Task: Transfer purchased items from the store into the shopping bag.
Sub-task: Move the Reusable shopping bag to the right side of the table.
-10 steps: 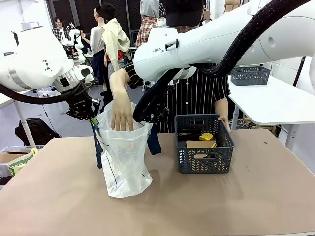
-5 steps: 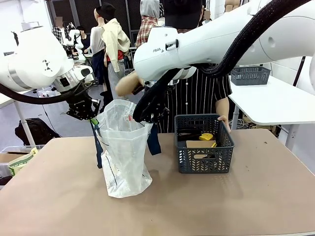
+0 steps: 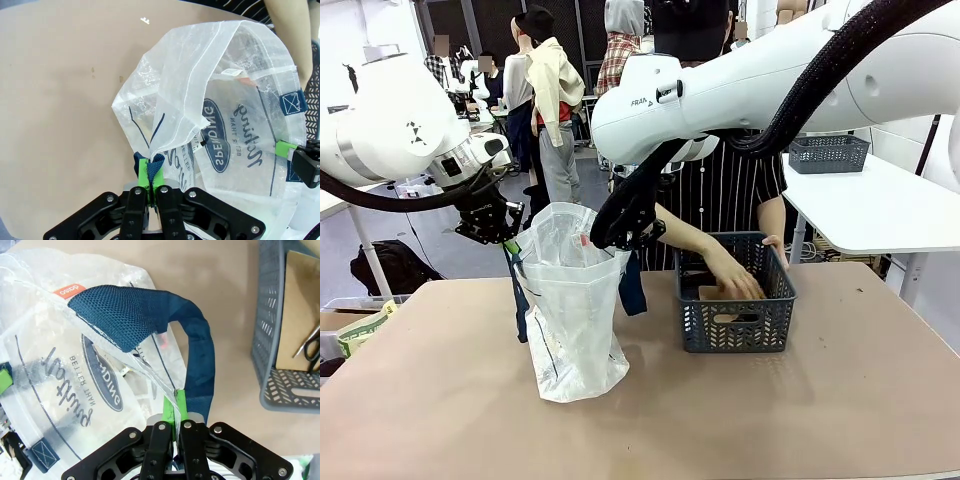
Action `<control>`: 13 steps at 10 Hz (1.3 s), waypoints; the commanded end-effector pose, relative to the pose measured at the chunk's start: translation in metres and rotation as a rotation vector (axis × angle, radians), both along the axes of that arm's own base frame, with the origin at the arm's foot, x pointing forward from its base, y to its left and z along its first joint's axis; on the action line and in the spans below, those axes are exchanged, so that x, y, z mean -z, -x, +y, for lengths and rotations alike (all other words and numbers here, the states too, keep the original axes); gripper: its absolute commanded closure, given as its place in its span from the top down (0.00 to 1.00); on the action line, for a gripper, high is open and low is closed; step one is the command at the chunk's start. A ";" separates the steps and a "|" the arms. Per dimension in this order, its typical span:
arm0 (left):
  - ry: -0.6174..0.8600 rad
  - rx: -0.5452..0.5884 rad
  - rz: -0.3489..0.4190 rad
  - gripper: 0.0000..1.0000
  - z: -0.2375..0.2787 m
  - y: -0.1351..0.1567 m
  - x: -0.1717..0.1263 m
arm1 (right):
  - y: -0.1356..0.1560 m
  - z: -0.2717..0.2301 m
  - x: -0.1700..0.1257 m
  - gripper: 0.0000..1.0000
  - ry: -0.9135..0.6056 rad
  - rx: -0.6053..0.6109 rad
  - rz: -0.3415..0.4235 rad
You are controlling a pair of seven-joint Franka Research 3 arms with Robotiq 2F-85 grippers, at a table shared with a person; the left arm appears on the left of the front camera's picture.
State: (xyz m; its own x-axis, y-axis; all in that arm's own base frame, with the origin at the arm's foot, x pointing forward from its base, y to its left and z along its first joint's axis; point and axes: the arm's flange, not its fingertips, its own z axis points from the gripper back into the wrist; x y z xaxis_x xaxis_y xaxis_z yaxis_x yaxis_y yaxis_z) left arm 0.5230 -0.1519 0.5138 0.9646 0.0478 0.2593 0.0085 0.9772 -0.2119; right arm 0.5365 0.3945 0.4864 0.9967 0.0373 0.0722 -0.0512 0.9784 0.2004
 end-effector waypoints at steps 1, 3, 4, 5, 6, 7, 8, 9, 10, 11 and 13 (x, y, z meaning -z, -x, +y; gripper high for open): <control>0.000 0.001 -0.001 0.00 0.000 0.001 -0.001 | 0.001 -0.002 0.002 0.00 -0.005 0.004 0.011; 0.000 0.001 -0.001 0.00 0.000 0.001 -0.001 | 0.001 -0.002 0.002 0.00 -0.005 0.004 0.011; 0.000 0.001 -0.001 0.00 0.000 0.001 -0.001 | 0.001 -0.002 0.002 0.00 -0.005 0.004 0.011; 0.000 0.001 -0.001 0.00 0.000 0.001 -0.001 | 0.001 -0.002 0.002 0.00 -0.005 0.004 0.011; 0.000 0.001 -0.001 0.00 0.000 0.001 -0.001 | 0.001 -0.002 0.002 0.00 -0.005 0.004 0.011; 0.000 0.001 -0.001 0.00 0.000 0.001 -0.001 | 0.001 -0.002 0.002 0.00 -0.005 0.004 0.011; 0.000 0.001 -0.001 0.00 0.000 0.001 -0.001 | 0.001 -0.002 0.002 0.00 -0.005 0.004 0.011; 0.000 0.001 -0.001 0.00 0.000 0.001 -0.001 | 0.001 -0.002 0.002 0.00 -0.005 0.004 0.011; 0.000 0.001 -0.001 0.00 0.000 0.001 -0.001 | 0.001 -0.002 0.002 0.00 -0.005 0.004 0.011; 0.000 0.001 -0.001 0.00 0.000 0.001 -0.001 | 0.001 -0.002 0.002 0.00 -0.005 0.004 0.011; 0.000 0.001 -0.001 0.00 0.000 0.001 -0.001 | 0.001 -0.002 0.002 0.00 -0.005 0.004 0.011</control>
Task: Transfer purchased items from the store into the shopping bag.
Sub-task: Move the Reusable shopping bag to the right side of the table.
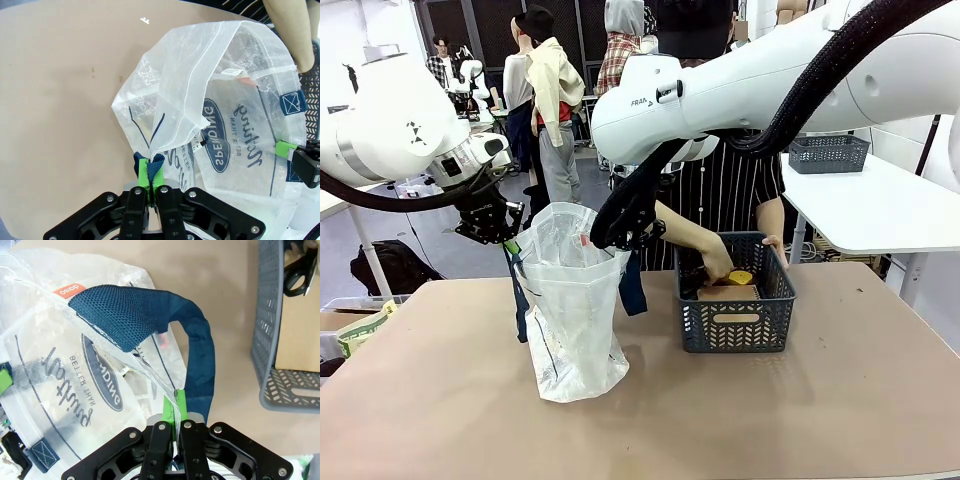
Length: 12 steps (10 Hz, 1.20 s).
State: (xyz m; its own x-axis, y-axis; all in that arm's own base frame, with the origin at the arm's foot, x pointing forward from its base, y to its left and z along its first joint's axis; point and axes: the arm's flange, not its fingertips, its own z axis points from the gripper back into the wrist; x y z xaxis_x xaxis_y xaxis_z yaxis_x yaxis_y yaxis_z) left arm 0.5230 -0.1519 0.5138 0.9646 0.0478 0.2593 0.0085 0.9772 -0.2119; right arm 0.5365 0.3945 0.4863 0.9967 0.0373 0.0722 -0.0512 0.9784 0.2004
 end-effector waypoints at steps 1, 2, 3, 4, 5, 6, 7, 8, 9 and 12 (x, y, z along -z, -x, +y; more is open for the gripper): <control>0.000 0.001 -0.001 0.00 0.000 0.001 -0.001 | 0.001 -0.002 0.002 0.00 -0.005 0.004 0.011; 0.000 0.001 -0.001 0.00 0.000 0.001 -0.001 | 0.001 -0.002 0.002 0.00 -0.005 0.004 0.011; 0.000 0.001 -0.001 0.00 0.000 0.001 -0.001 | 0.001 -0.002 0.002 0.00 -0.005 0.004 0.011; 0.000 0.001 -0.001 0.00 0.000 0.001 -0.001 | 0.001 -0.002 0.002 0.00 -0.005 0.004 0.011; 0.000 0.001 -0.001 0.00 0.000 0.001 -0.001 | 0.001 -0.002 0.002 0.00 -0.005 0.004 0.011; 0.000 0.001 -0.001 0.00 0.000 0.001 -0.001 | 0.001 -0.002 0.002 0.00 -0.005 0.004 0.011; 0.000 0.001 -0.001 0.00 0.000 0.001 -0.001 | 0.001 -0.002 0.002 0.00 -0.005 0.004 0.011; 0.000 0.001 -0.001 0.00 0.000 0.001 -0.001 | 0.001 -0.002 0.002 0.00 -0.005 0.004 0.011; 0.000 0.001 -0.001 0.00 0.000 0.001 -0.001 | 0.001 -0.002 0.002 0.00 -0.005 0.004 0.011; 0.000 0.001 -0.001 0.00 0.000 0.001 -0.001 | 0.001 -0.002 0.002 0.00 -0.005 0.004 0.011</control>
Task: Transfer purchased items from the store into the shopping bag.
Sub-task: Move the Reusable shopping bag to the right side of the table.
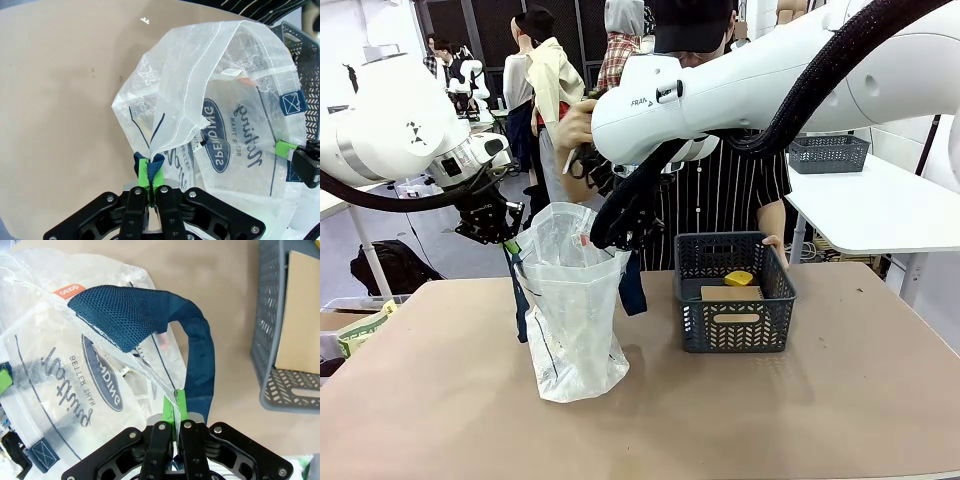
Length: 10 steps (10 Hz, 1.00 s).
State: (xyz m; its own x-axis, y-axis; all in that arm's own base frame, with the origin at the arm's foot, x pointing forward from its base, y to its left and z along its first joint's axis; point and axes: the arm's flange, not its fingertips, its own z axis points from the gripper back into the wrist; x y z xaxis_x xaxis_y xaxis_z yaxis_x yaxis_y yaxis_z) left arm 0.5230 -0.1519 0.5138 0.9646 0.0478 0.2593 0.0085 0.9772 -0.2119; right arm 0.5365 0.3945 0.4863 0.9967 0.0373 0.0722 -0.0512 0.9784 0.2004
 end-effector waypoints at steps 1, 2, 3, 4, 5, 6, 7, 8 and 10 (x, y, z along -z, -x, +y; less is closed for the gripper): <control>0.000 0.001 -0.001 0.00 0.000 0.001 -0.001 | 0.001 -0.002 0.002 0.00 -0.005 0.004 0.011; 0.000 0.001 -0.001 0.00 0.000 0.001 -0.001 | 0.001 -0.002 0.002 0.00 -0.005 0.004 0.011; 0.000 0.001 -0.001 0.00 0.000 0.001 -0.001 | 0.001 -0.002 0.002 0.00 -0.005 0.004 0.011; 0.000 0.001 -0.001 0.00 0.000 0.001 -0.001 | 0.001 -0.002 0.002 0.00 -0.005 0.004 0.011; 0.000 0.001 -0.001 0.00 0.000 0.001 -0.001 | 0.001 -0.002 0.002 0.00 -0.005 0.004 0.011; 0.000 0.001 -0.001 0.00 0.000 0.001 -0.001 | 0.001 -0.002 0.002 0.00 -0.005 0.004 0.011; 0.000 0.001 -0.001 0.00 0.000 0.001 -0.001 | 0.001 -0.002 0.002 0.00 -0.005 0.004 0.011; 0.000 0.001 -0.001 0.00 0.000 0.001 -0.001 | 0.001 -0.002 0.002 0.00 -0.005 0.004 0.011; 0.000 0.001 -0.001 0.00 0.000 0.001 -0.001 | 0.001 -0.002 0.002 0.00 -0.005 0.004 0.011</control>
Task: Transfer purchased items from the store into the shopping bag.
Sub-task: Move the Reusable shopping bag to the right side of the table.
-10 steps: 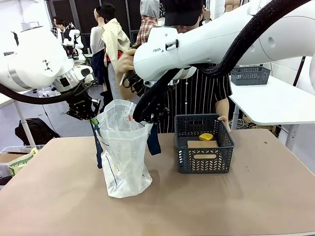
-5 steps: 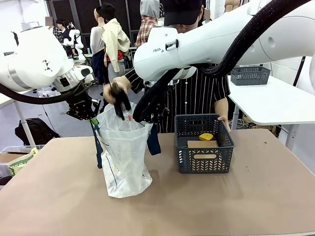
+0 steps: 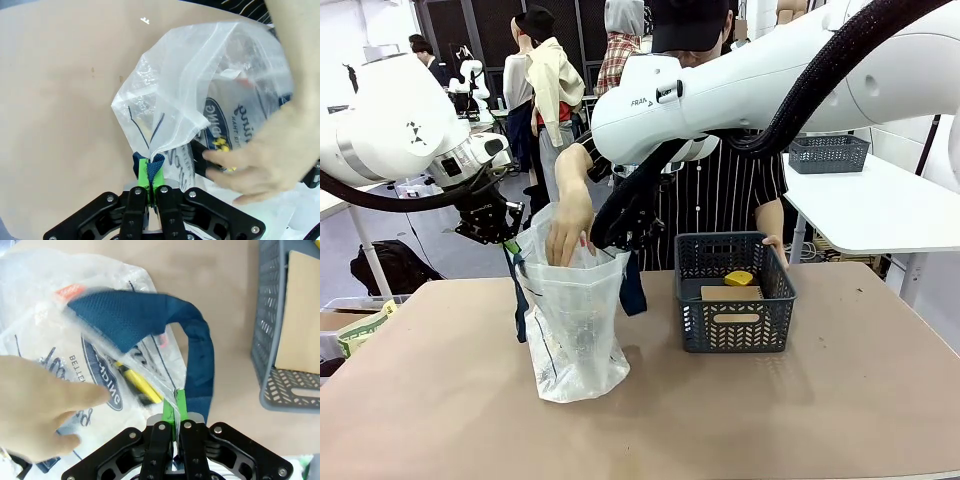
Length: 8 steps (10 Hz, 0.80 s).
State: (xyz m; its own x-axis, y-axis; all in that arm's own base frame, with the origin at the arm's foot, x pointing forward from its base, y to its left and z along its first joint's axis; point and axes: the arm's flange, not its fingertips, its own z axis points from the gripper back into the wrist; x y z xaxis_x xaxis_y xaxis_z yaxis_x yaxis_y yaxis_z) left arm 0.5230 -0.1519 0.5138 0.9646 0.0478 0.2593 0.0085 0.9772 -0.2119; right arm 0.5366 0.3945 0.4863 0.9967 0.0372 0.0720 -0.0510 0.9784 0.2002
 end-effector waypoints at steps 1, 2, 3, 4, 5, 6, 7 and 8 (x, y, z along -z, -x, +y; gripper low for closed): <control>0.000 0.001 -0.001 0.00 0.000 0.001 -0.001 | 0.001 -0.002 0.002 0.00 -0.005 0.004 0.011; 0.000 0.001 -0.001 0.00 0.000 0.001 -0.001 | 0.001 -0.002 0.002 0.00 -0.005 0.004 0.011; 0.000 0.001 -0.001 0.00 0.000 0.001 -0.001 | 0.001 -0.002 0.002 0.00 -0.005 0.004 0.011; 0.000 0.001 -0.001 0.00 0.000 0.001 -0.001 | 0.001 -0.002 0.002 0.00 -0.005 0.004 0.011; 0.000 0.001 -0.001 0.00 0.000 0.001 -0.001 | 0.001 -0.002 0.002 0.00 -0.005 0.004 0.011; 0.000 0.001 -0.001 0.00 0.000 0.001 -0.001 | 0.001 -0.002 0.002 0.00 -0.005 0.004 0.011; 0.000 0.001 -0.001 0.00 0.000 0.001 -0.001 | 0.001 -0.002 0.002 0.00 -0.005 0.004 0.011; 0.000 0.001 -0.001 0.00 0.000 0.001 -0.001 | 0.001 -0.002 0.002 0.00 -0.005 0.004 0.011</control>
State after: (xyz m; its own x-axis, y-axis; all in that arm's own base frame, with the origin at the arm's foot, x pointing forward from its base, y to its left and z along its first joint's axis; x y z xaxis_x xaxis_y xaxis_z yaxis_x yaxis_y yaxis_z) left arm 0.5230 -0.1519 0.5138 0.9646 0.0478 0.2594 0.0086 0.9772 -0.2119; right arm 0.5367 0.3944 0.4862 0.9967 0.0371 0.0719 -0.0508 0.9785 0.2001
